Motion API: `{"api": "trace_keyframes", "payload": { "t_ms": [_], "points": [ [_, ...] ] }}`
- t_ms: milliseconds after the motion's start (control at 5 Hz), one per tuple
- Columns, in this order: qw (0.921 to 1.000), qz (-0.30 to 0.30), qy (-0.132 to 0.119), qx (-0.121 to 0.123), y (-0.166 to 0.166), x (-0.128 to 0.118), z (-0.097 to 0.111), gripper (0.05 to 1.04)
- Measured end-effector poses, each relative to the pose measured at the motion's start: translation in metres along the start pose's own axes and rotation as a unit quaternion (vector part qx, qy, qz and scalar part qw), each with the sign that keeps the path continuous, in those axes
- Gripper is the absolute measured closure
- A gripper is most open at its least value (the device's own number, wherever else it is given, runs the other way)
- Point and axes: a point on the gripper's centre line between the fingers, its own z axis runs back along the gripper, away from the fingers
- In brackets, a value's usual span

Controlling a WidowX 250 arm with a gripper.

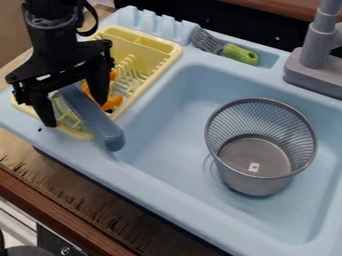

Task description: Move the knife from the yellow basket to the sink

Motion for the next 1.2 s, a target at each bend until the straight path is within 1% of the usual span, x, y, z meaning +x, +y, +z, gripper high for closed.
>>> {"api": "trace_keyframes", "payload": {
  "t_ms": [200,400,600,800,1000,1200],
  "points": [
    [0.9998,0.007,-0.015,-0.011,-0.005,0.002,-0.002,0.39],
    [0.9998,0.01,-0.011,-0.011,-0.004,0.001,-0.001,0.672],
    [0.9999,0.01,-0.001,-0.006,-0.004,0.002,0.0,0.712],
    [0.9997,0.014,-0.016,-0.009,-0.012,-0.002,-0.002,0.712],
    [0.9992,0.033,0.016,0.014,-0.013,-0.025,0.004,0.712],
    [0.9961,0.073,0.024,0.043,-0.02,-0.055,0.014,0.712]
  ]
}}
